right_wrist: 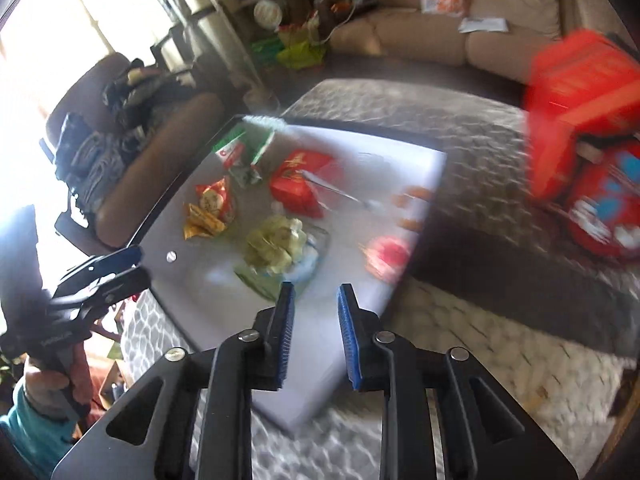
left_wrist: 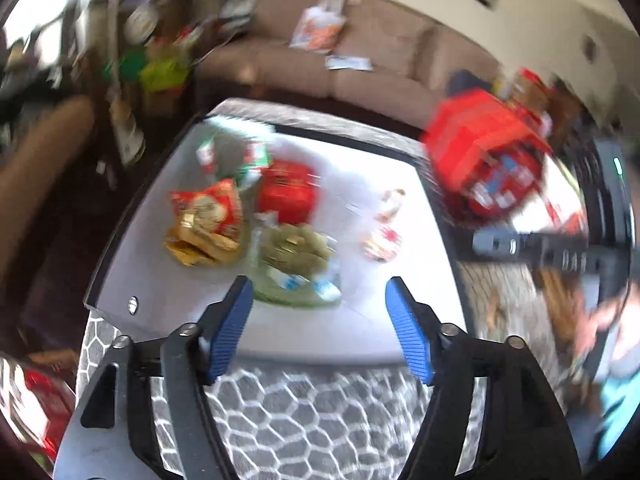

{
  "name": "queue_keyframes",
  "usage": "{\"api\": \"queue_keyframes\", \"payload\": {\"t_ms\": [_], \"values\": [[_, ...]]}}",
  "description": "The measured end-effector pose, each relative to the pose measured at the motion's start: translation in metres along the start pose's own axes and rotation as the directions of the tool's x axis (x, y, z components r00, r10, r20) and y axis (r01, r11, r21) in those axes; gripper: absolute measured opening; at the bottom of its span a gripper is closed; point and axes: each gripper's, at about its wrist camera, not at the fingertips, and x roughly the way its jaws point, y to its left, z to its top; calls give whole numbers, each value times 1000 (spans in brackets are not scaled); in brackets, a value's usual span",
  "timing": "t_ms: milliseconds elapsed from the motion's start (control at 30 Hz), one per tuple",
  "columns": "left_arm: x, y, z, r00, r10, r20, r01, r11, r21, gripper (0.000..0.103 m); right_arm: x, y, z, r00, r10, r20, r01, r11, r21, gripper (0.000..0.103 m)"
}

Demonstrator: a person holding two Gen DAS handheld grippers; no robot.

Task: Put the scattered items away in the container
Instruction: 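Move both grippers back from the tray to the cloth, then grasp the wooden tube on the cloth with the left gripper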

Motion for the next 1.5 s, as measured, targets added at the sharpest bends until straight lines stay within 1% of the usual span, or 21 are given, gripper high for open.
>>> {"api": "queue_keyframes", "payload": {"t_ms": [67,133,167,200,267,333,400,500,633,767,933,967,1000,1033,1067,1100,1267,1333,1367,1400,1500], "values": [[-2,-34,-13,999,-36,-9,37,997,71,68,-23,-22,-23,999,-46,15,46,999,18,30],[-5,-66,-26,996,-86,-32,89,990,113,72,-47,-41,-51,993,-117,20,117,993,28,35],[0,-82,-32,993,-111,-50,117,986,122,79,-57,-50,-63,988,-151,23,150,988,39,37],[8,-100,-39,988,-139,-71,147,982,121,82,-66,-61,-78,983,-180,23,178,982,61,39],[15,-129,-53,975,-191,-114,203,973,109,82,-83,-86,-108,979,-206,12,203,972,120,45],[28,-160,-64,968,-208,-142,226,967,118,82,-90,-107,-134,973,-232,-4,230,960,162,45],[42,-189,-73,969,-199,-147,220,965,145,82,-93,-124,-155,966,-259,-16,257,947,193,45],[73,-220,-82,974,-160,-159,187,967,171,82,-96,-159,-182,971,-238,-24,235,928,291,45],[118,-249,-90,983,-56,-172,98,965,242,80,-96,-195,-203,973,-229,-5,214,899,383,45],[147,-258,-92,984,1,-176,46,964,261,80,-94,-231,-205,971,-236,34,200,885,421,45],[170,-260,-92,981,0,-193,51,965,259,80,-89,-275,-202,951,-304,49,258,874,413,45],[175,-261,-92,981,0,-195,52,964,260,80,-86,-281,-199,949,-312,44,268,874,405,40],[179,-261,-92,980,0,-199,53,964,260,80,-82,-286,-197,953,-299,46,258,883,393,36],[182,-261,-92,979,-2,-202,55,964,260,80,-79,-288,-194,958,-282,50,244,893,378,37],[186,-260,-92,978,-1,-208,56,964,259,78,-76,-289,-191,956,-291,50,254,897,362,37],[189,-259,-91,977,1,-212,55,965,258,72,-75,-288,-190,952,-302,51,265,897,354,37],[199,-253,-88,977,-26,-214,78,968,238,71,-85,-283,-183,942,-325,84,278,896,345,47],[200,-253,-86,976,-45,-211,96,967,235,53,-83,-285,-183,946,-312,89,260,894,363,48],[202,-255,-86,973,-57,-221,111,965,238,33,-81,-284,-184,949,-304,81,255,895,367,50],[204,-257,-86,972,-56,-230,114,962,248,27,-78,-282,-184,953,-293,72,248,898,363,50],[204,-257,-87,972,-57,-229,115,962,249,22,-67,-272,-183,967,-249,54,216,912,348,52]]}}
